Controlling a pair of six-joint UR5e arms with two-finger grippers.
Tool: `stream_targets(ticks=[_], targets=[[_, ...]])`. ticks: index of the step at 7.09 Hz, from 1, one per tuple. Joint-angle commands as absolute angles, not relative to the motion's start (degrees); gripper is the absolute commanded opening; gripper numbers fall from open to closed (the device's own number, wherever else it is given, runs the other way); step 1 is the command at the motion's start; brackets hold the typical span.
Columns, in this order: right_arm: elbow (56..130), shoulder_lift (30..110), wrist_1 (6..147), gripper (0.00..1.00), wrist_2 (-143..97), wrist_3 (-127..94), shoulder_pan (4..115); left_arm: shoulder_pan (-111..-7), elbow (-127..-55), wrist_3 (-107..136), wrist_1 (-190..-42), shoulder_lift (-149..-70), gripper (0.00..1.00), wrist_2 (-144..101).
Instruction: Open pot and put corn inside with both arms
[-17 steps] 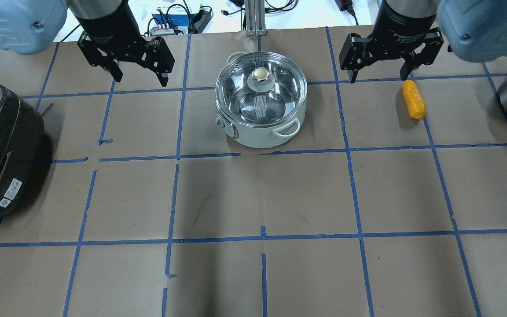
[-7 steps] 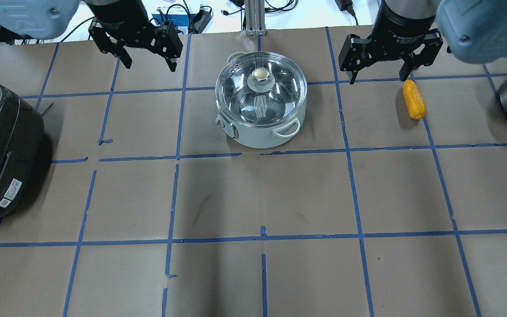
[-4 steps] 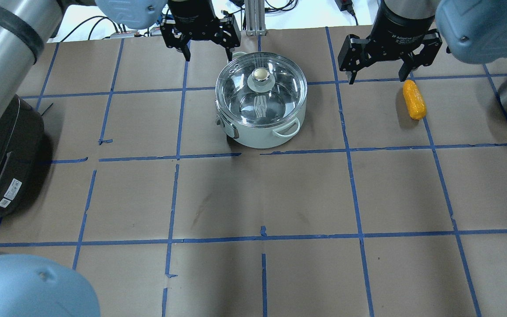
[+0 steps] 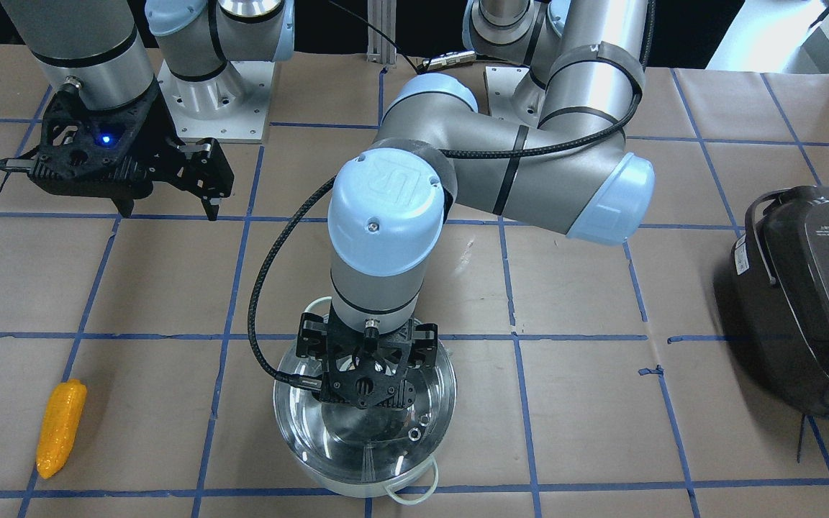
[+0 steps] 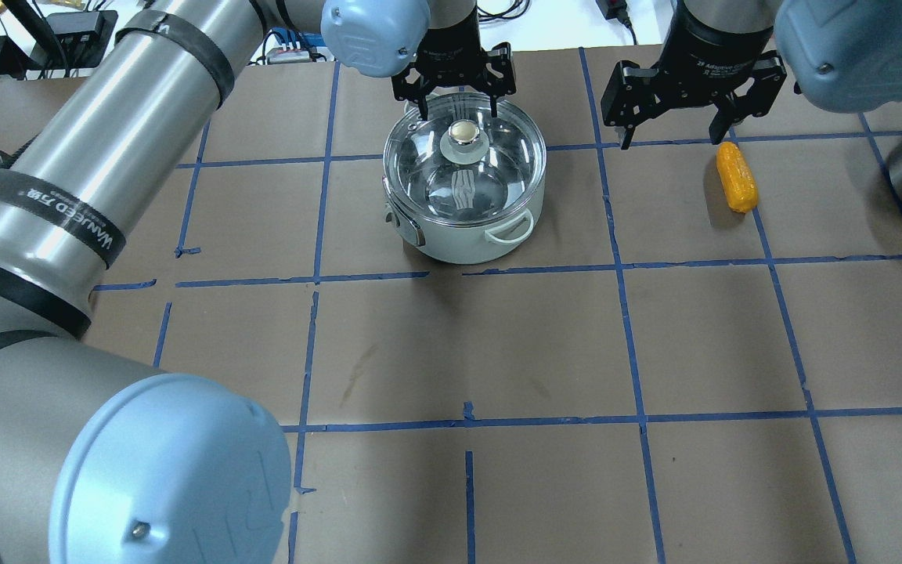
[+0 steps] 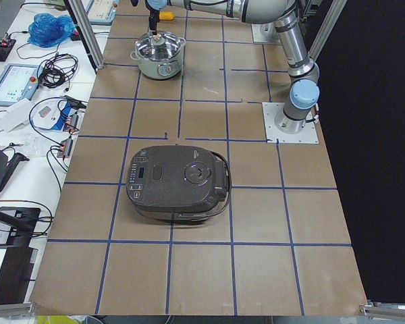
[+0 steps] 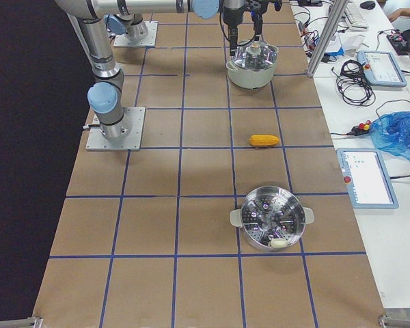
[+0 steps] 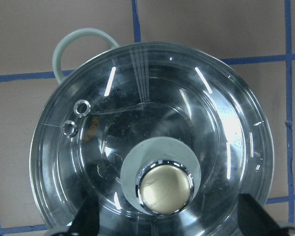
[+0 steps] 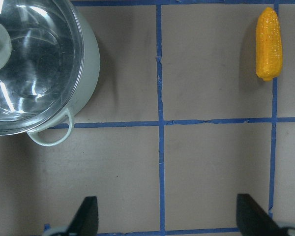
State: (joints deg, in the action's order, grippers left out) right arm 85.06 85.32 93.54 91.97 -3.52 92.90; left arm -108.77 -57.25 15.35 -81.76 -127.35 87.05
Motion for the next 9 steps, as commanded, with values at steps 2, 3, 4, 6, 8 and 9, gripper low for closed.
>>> stream_targets(ticks=[2,3,4,6,8,9], targets=[[84.73,85.25,93.6,1.0,91.93,-3.51,92.9,-108.98,-58.27,15.56,-81.21,-128.41,1.0,86.92],[84.81,85.25,93.6,1.0,91.93,-3.43,92.9,-108.98,-58.45,15.47,-80.69,-129.1,0.9,86.92],[84.81,85.25,93.6,1.0,91.93,-3.43,92.9,-108.98,-58.71,15.21,-80.68,-129.11,0.47,86.92],[84.81,85.25,93.6,1.0,91.93,-3.43,92.9,-108.98,-58.62,15.82,-81.47,-128.85,0.03,86.48],[84.82,85.25,93.6,1.0,91.93,-3.43,92.9,-108.98,-58.01,15.82,-82.52,-127.71,0.02,86.66],[84.81,85.25,93.6,1.0,91.93,-3.43,92.9,-108.98,-57.66,15.73,-85.66,-124.66,0.02,86.83]])
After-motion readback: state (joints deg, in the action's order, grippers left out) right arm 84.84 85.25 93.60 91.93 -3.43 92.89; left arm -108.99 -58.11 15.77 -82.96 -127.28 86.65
